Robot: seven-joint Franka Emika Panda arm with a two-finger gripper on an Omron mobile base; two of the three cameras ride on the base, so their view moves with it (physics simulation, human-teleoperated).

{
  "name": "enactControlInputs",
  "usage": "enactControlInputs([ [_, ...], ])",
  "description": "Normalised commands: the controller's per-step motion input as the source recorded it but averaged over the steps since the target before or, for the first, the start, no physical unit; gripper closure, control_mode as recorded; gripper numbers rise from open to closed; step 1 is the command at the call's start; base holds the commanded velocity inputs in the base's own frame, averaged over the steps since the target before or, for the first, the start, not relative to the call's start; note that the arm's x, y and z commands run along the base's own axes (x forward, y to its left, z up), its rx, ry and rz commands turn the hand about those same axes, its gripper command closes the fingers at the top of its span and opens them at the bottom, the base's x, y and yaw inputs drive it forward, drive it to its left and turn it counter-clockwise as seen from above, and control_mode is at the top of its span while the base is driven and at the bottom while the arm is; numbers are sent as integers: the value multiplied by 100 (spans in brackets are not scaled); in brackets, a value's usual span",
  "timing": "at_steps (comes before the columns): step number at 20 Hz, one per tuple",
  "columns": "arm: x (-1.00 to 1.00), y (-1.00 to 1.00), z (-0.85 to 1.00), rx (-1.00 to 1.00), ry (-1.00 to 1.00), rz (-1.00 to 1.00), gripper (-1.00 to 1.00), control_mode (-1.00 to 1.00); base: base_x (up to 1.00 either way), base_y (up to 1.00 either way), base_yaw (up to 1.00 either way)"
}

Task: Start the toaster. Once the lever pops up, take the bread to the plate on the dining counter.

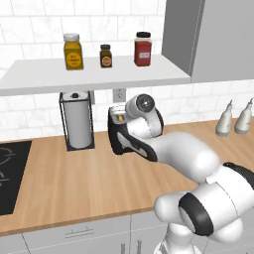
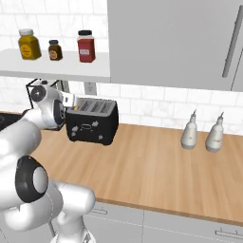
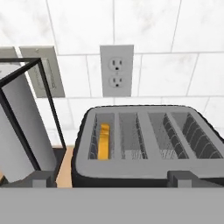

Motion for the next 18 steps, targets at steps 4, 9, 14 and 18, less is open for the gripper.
enactControlInputs([
  [4, 25, 9, 0, 0, 0, 0, -100, -100, 0, 0, 0],
  [9, 29, 8, -3, 0, 3, 0, -100, -100, 0, 0, 0],
  [14, 21, 1, -10, 0, 9, 0, -100, -100, 0, 0, 0],
  [18, 13, 0, -9, 0, 3, 0, -100, -100, 0, 0, 0],
])
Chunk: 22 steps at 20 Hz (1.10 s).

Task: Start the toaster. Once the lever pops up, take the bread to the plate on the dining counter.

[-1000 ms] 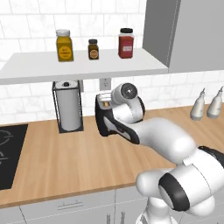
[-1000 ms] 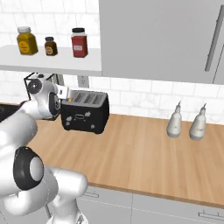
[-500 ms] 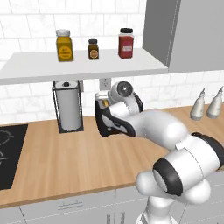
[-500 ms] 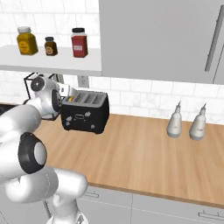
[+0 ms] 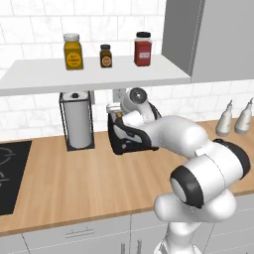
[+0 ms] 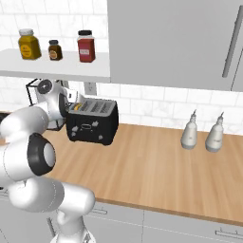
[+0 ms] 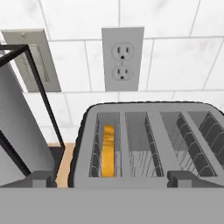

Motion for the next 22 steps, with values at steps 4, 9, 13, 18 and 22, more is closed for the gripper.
enactControlInputs([
  [4, 14, 3, -10, 0, 0, 0, -100, -100, 0, 0, 0],
  [9, 14, 5, -17, 0, 0, 0, -100, -100, 0, 0, 0],
  [13, 1, 4, -25, 0, 0, 0, -100, -100, 0, 0, 0],
  [18, 0, 0, -13, 0, 0, 0, -100, -100, 0, 0, 0],
  [22, 0, 0, 0, 0, 0, 0, -100, -100, 0, 0, 0],
])
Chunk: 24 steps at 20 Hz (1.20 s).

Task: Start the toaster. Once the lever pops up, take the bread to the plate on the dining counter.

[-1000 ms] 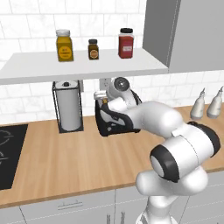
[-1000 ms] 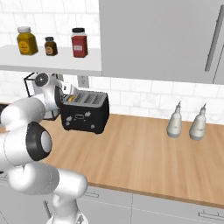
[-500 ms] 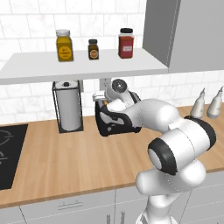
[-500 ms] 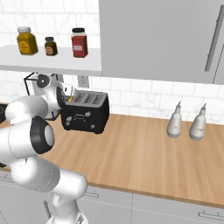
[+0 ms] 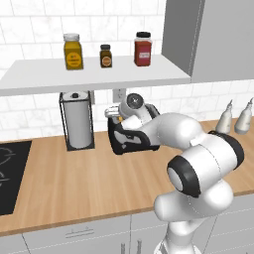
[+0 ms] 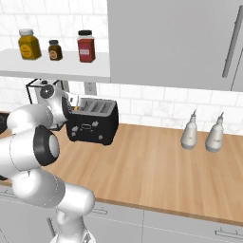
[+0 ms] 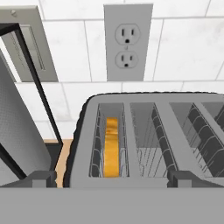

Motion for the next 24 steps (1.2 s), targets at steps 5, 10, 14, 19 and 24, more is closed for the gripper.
enactControlInputs([
  [5, 3, 0, -7, 0, 0, 0, -100, -100, 0, 0, 0],
  [10, 14, 0, -12, 0, 0, 0, -100, -100, 0, 0, 0],
  [14, 8, 0, -3, 0, 0, 0, -100, -100, 0, 0, 0],
  [19, 4, 0, -2, 0, 0, 0, -100, -100, 0, 0, 0],
  [24, 0, 1, -3, 0, 0, 0, -100, -100, 0, 0, 0],
])
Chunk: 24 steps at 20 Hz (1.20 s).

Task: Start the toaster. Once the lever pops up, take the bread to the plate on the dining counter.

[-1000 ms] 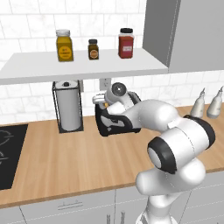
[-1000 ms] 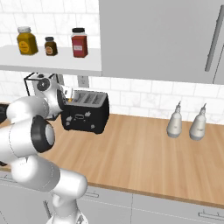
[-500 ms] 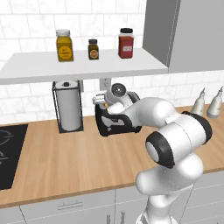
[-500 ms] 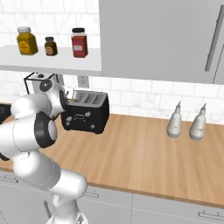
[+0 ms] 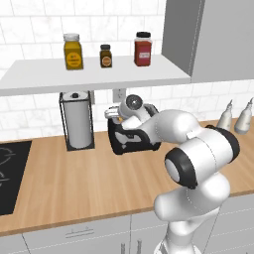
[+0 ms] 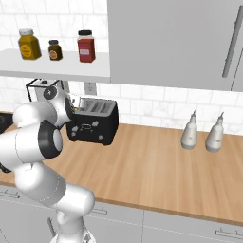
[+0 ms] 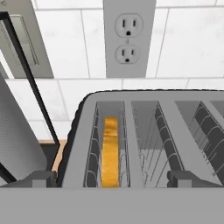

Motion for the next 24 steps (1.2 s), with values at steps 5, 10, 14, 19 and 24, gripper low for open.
enactControlInputs([
  [5, 0, 0, -2, 0, 0, 0, -100, -100, 0, 0, 0],
  [10, 0, 0, -1, 0, 0, 0, -100, -100, 0, 0, 0],
  [14, 0, 0, 0, 0, 0, 0, -100, -100, 0, 0, 0],
  [19, 0, 0, 0, 0, 0, 0, -100, -100, 0, 0, 0],
  [24, 0, 0, 0, 0, 0, 0, -100, -100, 0, 0, 0],
])
